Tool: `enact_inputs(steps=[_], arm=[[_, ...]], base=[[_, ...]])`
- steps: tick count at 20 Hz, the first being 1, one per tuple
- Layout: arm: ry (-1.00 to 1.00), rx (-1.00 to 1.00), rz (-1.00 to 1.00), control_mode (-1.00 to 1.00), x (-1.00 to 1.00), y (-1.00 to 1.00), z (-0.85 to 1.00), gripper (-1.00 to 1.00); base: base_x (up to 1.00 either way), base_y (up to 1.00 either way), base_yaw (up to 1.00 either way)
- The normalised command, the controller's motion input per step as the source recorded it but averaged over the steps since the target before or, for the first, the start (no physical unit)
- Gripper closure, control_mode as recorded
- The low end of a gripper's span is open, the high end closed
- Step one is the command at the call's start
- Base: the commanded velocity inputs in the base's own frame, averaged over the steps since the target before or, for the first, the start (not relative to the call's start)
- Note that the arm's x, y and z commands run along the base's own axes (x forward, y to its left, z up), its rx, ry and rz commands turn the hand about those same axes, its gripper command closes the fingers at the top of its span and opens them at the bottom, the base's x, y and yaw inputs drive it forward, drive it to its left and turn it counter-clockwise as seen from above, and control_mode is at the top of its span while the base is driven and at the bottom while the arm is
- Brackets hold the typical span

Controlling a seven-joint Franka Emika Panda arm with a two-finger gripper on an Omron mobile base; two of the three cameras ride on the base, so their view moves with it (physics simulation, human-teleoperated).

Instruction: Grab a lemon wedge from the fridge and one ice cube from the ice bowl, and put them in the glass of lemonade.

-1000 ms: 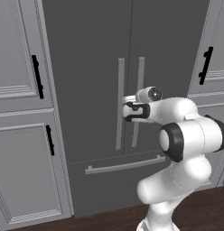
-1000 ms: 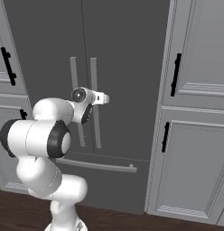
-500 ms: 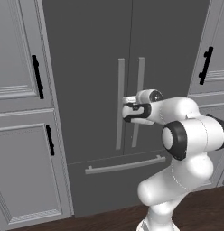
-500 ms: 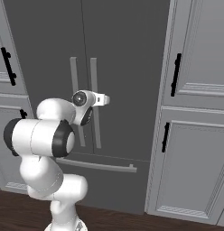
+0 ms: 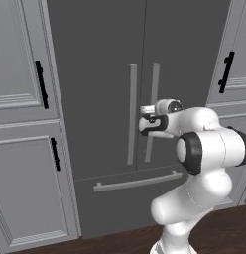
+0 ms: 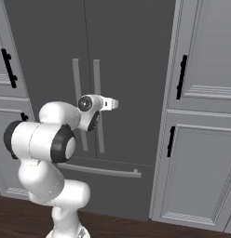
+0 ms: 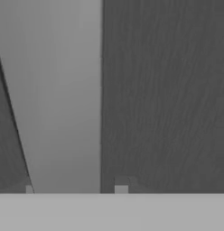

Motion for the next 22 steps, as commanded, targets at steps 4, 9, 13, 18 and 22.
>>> enact_inputs(steps=[4, 9, 13, 18, 22], arm=[[0.01, 0.00, -0.22, -1.00, -0.17, -0.99, 0.37, 1.00], [0.00, 0.06, -0.19, -1.00, -0.56, -0.91, 0.51, 1.00], [0.00, 0.11, -0.08, -1.00, -0.91, -0.69, 0.70, 1.00], [0.08, 0.14, -0.06, -1.00, -1.00, -0.67, 0.78, 1.00], [0.15, 0.14, -0.04, -1.00, -0.92, -0.72, 0.67, 1.00]], base=[[0.00, 0.00, 0.00], [0.00, 0.00, 0.00], [0.00, 0.00, 0.00], [0.00, 0.00, 0.00], [0.00, 0.00, 0.00]])
